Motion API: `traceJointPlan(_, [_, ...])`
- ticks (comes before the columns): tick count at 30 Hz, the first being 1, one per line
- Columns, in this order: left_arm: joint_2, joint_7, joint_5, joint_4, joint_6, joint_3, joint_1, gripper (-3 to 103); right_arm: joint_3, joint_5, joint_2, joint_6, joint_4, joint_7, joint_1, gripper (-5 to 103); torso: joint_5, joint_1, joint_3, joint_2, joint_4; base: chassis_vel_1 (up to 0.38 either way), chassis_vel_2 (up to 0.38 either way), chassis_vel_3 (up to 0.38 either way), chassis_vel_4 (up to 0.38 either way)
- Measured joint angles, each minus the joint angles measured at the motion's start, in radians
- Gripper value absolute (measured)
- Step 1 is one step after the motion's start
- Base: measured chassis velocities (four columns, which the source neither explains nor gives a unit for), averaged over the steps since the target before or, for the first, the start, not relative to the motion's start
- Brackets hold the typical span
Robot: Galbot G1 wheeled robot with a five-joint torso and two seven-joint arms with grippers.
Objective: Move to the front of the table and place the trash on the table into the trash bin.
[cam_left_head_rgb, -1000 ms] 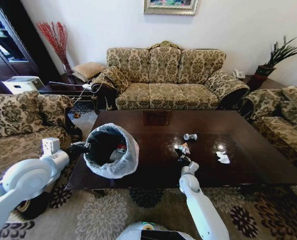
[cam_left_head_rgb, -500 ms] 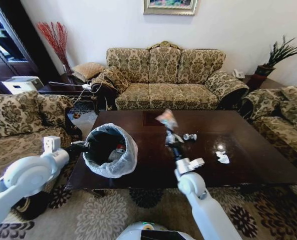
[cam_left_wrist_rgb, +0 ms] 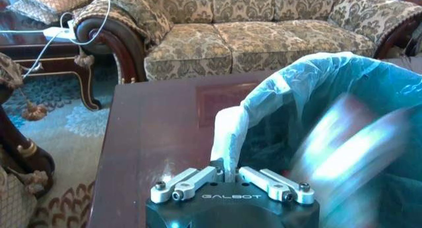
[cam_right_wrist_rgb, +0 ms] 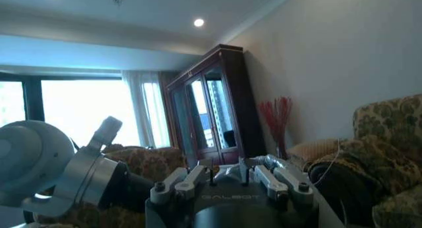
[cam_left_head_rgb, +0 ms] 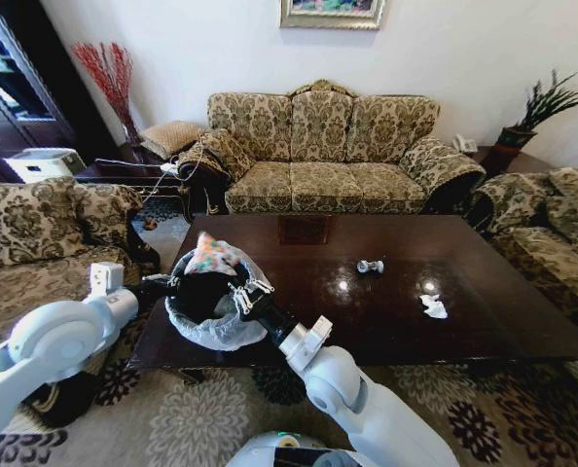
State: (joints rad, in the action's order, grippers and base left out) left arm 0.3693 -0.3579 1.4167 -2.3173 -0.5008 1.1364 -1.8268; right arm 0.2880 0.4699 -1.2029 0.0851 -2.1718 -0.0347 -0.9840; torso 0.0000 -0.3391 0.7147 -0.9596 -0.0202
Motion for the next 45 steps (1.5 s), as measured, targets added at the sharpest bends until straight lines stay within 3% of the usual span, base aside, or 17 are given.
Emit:
traceJointPlan(5, [0.014, 0.001, -0.006, 0.014, 0.0, -0.006, 0.004, 0, -0.046, -0.006, 0.007, -0.05, -0.027, 0.002, -0.03, 49, 0.0001, 0.0, 0.0, 0.0, 0.0, 0.0, 0.0, 0.0, 0.0])
traceJointPlan(7, [0.016, 0.001, -0.008, 0.017, 0.0, -0.006, 0.004, 0, -0.059, -0.006, 0.004, -0.056, -0.032, 0.001, -0.038, 49, 0.0002, 0.0, 0.0, 0.0, 0.0, 0.0, 0.0, 0.0, 0.0])
traceJointPlan(8, [0.03, 0.001, -0.018, 0.033, 0.001, -0.002, 0.003, 0, -0.139, -0.006, -0.002, -0.072, -0.062, -0.02, -0.076, 54, 0.0, 0.0, 0.0, 0.0, 0.0, 0.0, 0.0, 0.0, 0.0])
traceJointPlan(11, [0.042, 0.0, -0.021, 0.041, 0.002, 0.003, 0.002, 0, -0.209, -0.007, -0.006, -0.084, -0.074, -0.066, -0.113, 60, 0.0, 0.0, 0.0, 0.0, 0.0, 0.0, 0.0, 0.0, 0.0])
traceJointPlan(13, [0.063, 0.004, -0.027, 0.05, 0.007, 0.006, 0.007, 0, -0.398, 0.017, -0.013, -0.087, -0.019, -0.182, -0.187, 77, 0.0, 0.0, 0.0, 0.0, -0.0001, 0.0, 0.0, 0.0, 0.0])
traceJointPlan(14, [0.063, 0.004, -0.027, 0.05, 0.007, 0.006, 0.007, 0, -0.398, 0.017, -0.013, -0.087, -0.019, -0.182, -0.187, 77, 0.0, 0.0, 0.0, 0.0, -0.0001, 0.0, 0.0, 0.0, 0.0])
traceJointPlan(16, [0.079, 0.008, -0.035, 0.051, 0.013, -0.008, 0.015, 0, -0.551, 0.13, -0.004, -0.039, 0.106, -0.254, -0.224, 87, 0.0004, 0.0, 0.0, 0.0, 0.0003, 0.0, 0.0, 0.0, 0.0])
traceJointPlan(19, [0.096, 0.009, -0.042, 0.043, 0.013, -0.01, 0.014, 0, -0.59, 0.183, 0.004, -0.03, 0.191, -0.276, -0.213, 92, 0.0003, 0.0, 0.0, 0.0, 0.0007, 0.0, 0.0, 0.0, 0.0])
traceJointPlan(21, [0.117, 0.011, -0.047, 0.035, 0.016, -0.012, 0.015, 0, -0.626, 0.222, 0.008, -0.042, 0.34, -0.269, -0.173, 99, 0.0005, 0.0, 0.0, 0.0, 0.0001, 0.0, 0.0, 0.0, 0.0])
traceJointPlan(24, [0.124, 0.01, -0.05, 0.034, 0.017, -0.013, 0.016, 0, -0.633, 0.231, 0.006, -0.06, 0.448, -0.261, -0.137, 100, 0.0001, 0.0, 0.0, 0.0, -0.0001, -0.02, -0.025, 0.05, 0.035])
traceJointPlan(27, [0.142, 0.019, -0.062, 0.029, 0.019, -0.01, 0.008, 0, -0.62, 0.156, -0.01, -0.153, 0.65, -0.229, -0.059, 100, 0.0, 0.0, 0.0, 0.0, -0.0003, -0.077, -0.072, 0.094, 0.095])
traceJointPlan(30, [0.149, 0.025, -0.07, 0.029, 0.023, -0.005, 0.003, 0, -0.611, 0.148, -0.024, -0.181, 0.691, -0.233, -0.031, 100, 0.0001, 0.0, 0.0, 0.0, -0.0003, -0.149, -0.122, 0.137, 0.129])
traceJointPlan(35, [0.149, 0.031, -0.073, 0.031, 0.026, -0.004, 0.003, 0, -0.599, 0.121, -0.044, -0.19, 0.743, -0.233, 0.018, 100, 0.0009, 0.0, 0.0, 0.0, 0.0001, -0.144, -0.161, 0.136, 0.127])
traceJointPlan(39, [0.143, 0.033, -0.073, 0.032, 0.028, -0.017, 0.009, 0, -0.602, 0.058, -0.071, -0.197, 0.891, -0.212, 0.133, 100, 0.0002, 0.0, 0.0, 0.0, 0.001, -0.072, -0.074, 0.041, 0.047])
traceJointPlan(45, [0.145, 0.034, -0.078, 0.039, 0.028, -0.031, 0.013, 0, -0.58, 0.039, -0.125, -0.152, 1.09, -0.157, 0.328, 100, -0.0005, 0.0, 0.0, 0.0, -0.0009, 0.013, 0.026, -0.001, -0.012])
